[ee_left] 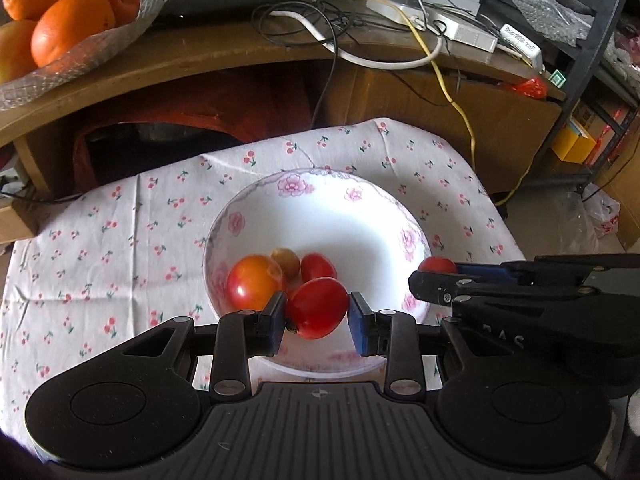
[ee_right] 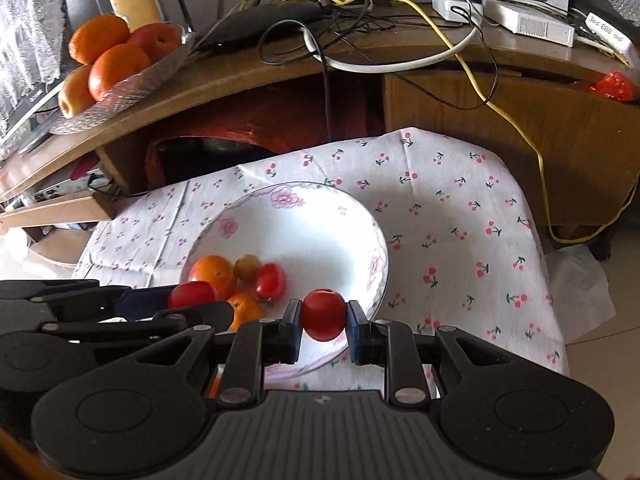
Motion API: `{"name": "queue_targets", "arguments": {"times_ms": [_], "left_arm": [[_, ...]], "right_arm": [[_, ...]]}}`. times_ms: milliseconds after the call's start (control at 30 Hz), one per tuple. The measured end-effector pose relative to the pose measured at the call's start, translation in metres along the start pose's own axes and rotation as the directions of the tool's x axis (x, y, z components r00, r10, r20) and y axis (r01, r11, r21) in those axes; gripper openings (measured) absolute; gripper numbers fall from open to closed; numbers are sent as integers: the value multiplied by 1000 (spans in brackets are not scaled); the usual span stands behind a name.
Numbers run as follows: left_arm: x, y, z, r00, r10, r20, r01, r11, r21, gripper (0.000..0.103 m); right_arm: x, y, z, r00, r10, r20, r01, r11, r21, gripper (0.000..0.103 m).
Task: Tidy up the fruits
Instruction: 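Carry both held red tomatoes over the white bowl, then open both tools to drop the tomatoes into the bowl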
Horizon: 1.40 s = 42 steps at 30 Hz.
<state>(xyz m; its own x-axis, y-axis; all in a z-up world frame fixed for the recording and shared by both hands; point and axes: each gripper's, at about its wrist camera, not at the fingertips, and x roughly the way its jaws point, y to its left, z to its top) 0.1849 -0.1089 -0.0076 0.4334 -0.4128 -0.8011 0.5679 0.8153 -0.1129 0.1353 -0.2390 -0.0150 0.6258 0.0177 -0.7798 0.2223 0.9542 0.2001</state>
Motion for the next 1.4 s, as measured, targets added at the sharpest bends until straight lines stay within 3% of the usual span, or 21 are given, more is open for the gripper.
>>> {"name": "queue_targets", "arguments": {"times_ms": [500,967,1400], "left_arm": [[37,2,29,999,37,-6,-37,999,-6,40],[55,9,35,998,52,-26,-53,998,-32,40],[47,12,36,997,72,-5,-72,996,-49,50]], "right_arm": [[30,-16,23,1000,-2,-16,2,999,44,25],[45,-18,26,999,3,-33,-1,997,73,26],[42,-21,27,1000,23,-15,-21,993,113,27]]}}
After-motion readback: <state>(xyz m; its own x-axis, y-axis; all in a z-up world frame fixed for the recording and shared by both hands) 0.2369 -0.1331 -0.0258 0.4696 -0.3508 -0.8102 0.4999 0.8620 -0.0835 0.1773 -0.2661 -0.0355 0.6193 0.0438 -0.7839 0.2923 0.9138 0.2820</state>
